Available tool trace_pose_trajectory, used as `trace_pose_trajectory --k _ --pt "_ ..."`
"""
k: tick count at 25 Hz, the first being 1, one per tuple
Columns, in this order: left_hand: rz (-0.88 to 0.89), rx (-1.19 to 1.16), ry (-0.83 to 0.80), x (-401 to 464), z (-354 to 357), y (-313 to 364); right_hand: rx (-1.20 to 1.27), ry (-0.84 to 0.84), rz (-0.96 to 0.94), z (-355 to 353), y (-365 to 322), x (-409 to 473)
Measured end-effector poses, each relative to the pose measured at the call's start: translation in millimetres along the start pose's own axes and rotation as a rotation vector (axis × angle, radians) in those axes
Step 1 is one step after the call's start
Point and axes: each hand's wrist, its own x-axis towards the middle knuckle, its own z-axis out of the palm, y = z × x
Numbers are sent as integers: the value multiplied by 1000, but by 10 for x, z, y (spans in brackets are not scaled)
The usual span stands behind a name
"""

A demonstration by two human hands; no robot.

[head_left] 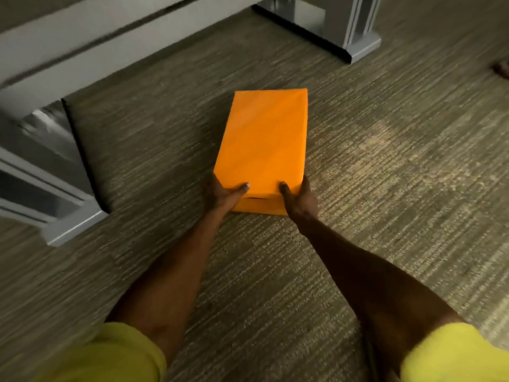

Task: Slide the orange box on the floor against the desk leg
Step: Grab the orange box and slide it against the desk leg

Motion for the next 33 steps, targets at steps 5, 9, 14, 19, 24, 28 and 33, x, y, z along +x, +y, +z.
trace_pose_trajectory --k 5,9,14,19,24,28,33 --pt "-17 -36 170 -87 -540 -456 22 -114 -139 385 -302 -249" --pt "-156 -135 292 -175 -854 -1101 -9 -197 -233 942 -457 -468" --pt "-223 -83 362 -432 -1239 -1679 -74 -313 -253 1447 -496 -804" --pt "-185 -45 192 -388 -1532 -2057 -249 -361 -259 1656 -536 -989" --pt "-14 18 61 -368 -1695 -2093 -335 -297 -287 1597 -724 -965" --pt "-26 59 -4 -298 -1644 -2056 -180 -247 -160 1538 -759 -791" --pt "-35 -38 118 -281 -1612 -2140 -54 -435 -116 1670 -715 -592"
